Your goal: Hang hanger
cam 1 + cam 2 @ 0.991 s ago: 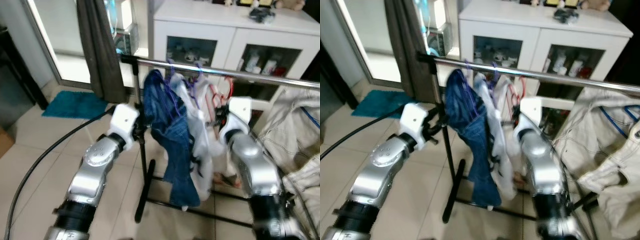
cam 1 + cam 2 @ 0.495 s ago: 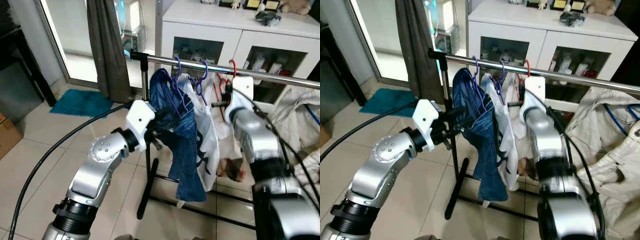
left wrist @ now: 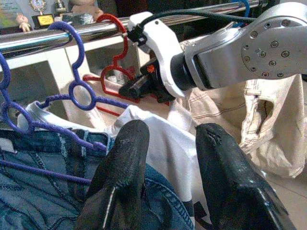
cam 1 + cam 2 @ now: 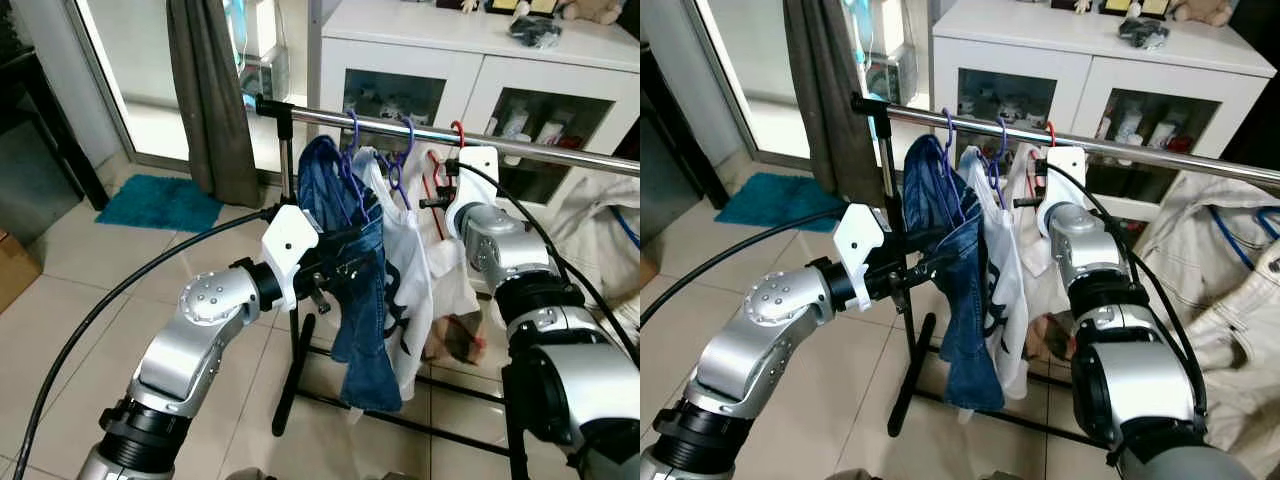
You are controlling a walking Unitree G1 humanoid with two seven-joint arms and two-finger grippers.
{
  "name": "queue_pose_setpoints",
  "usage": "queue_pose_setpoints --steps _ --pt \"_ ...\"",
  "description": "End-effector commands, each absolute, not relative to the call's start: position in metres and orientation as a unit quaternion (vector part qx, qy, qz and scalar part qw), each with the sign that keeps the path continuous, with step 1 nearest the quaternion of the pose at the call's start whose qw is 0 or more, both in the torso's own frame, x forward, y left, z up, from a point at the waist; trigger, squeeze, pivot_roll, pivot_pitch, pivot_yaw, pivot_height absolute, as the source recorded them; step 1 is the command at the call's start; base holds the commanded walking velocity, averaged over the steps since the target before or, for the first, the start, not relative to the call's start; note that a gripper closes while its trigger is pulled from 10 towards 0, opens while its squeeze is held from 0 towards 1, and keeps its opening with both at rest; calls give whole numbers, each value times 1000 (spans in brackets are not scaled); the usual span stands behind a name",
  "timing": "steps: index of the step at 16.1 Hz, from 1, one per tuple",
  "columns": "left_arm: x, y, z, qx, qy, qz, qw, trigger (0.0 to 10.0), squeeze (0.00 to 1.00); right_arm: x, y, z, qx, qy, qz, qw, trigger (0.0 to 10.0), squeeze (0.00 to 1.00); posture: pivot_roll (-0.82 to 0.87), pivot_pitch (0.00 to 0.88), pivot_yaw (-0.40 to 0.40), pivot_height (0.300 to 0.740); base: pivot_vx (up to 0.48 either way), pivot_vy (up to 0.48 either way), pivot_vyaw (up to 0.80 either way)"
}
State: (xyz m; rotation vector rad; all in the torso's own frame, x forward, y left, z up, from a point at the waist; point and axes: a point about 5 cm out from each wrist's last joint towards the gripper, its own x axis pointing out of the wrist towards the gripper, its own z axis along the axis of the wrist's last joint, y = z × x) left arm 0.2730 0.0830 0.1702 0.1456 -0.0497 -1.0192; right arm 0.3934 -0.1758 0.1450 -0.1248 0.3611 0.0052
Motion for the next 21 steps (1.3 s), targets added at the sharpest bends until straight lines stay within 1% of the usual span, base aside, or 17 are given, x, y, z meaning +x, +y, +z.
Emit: queue_pose_setpoints --steps 1,3,4,5,7,8,9,11,12,13,14,15,16,18,19,20,21 --pt "271 81 173 70 -25 -497 864 10000 0 395 -180 147 -53 181 -1 982 10000 0 71 0 -11 740 0 0 0" --pt "272 83 169 76 -18 -485 871 10000 0 396 -180 147 -42 179 8 983 10000 0 71 0 -15 740 0 0 0" --pt "272 84 167 77 -15 -477 875 10000 0 396 -180 147 -33 172 12 984 10000 1000 70 0 -16 740 0 0 0" --pt "273 85 166 76 -12 -473 878 10000 0 395 -181 147 -30 168 15 985 10000 1000 71 0 -16 740 0 0 0" --pt "276 89 160 53 2 -445 894 10000 0 391 -186 149 -40 140 31 989 10000 1000 70 0 -15 740 0 0 0" --pt "276 91 159 38 4 -436 899 10000 0 388 -190 149 -27 131 36 990 10000 1000 70 0 -14 740 0 0 0" --pt "275 92 158 40 2 -432 901 10000 0 380 -190 153 20 105 60 993 10000 1000 68 0 -11 740 0 0 0" --pt "274 93 155 54 -1 -428 902 10000 0 368 -195 152 53 93 70 992 10000 1000 61 0 -4 740 0 0 0" --pt "274 93 155 53 -5 -421 906 10000 0 357 -199 153 70 76 73 992 10000 1000 60 0 2 740 0 0 0" --pt "278 94 154 40 -9 -392 919 10000 0 343 -202 158 58 40 76 995 10000 1000 51 0 14 740 0 0 0" --pt "280 95 154 36 -9 -378 925 10000 0 337 -203 160 43 29 76 996 10000 1000 51 0 14 740 0 0 0" --pt "286 98 154 33 -19 -338 940 10000 0 323 -202 169 53 -20 87 995 10000 1000 45 0 20 740 0 0 0" --pt "290 101 153 35 -25 -311 949 10000 0 311 -202 173 82 -49 91 991 10000 1000 45 0 18 740 0 0 0" --pt "291 103 153 38 -25 -296 954 10000 0 300 -202 172 74 -51 78 993 10000 1000 45 0 16 740 0 0 0" --pt "292 105 154 29 -30 -283 958 10000 0 288 -202 170 39 -67 41 996 10000 1000 46 0 13 740 0 0 0" --pt "292 105 155 28 -34 -279 959 10000 0 279 -201 166 12 -60 15 998 10000 1000 44 0 9 740 0 -315 0" --pt "293 104 156 32 -37 -278 959 10000 0 275 -197 162 6 -48 29 998 10000 1000 45 0 4 740 0 -379 0"
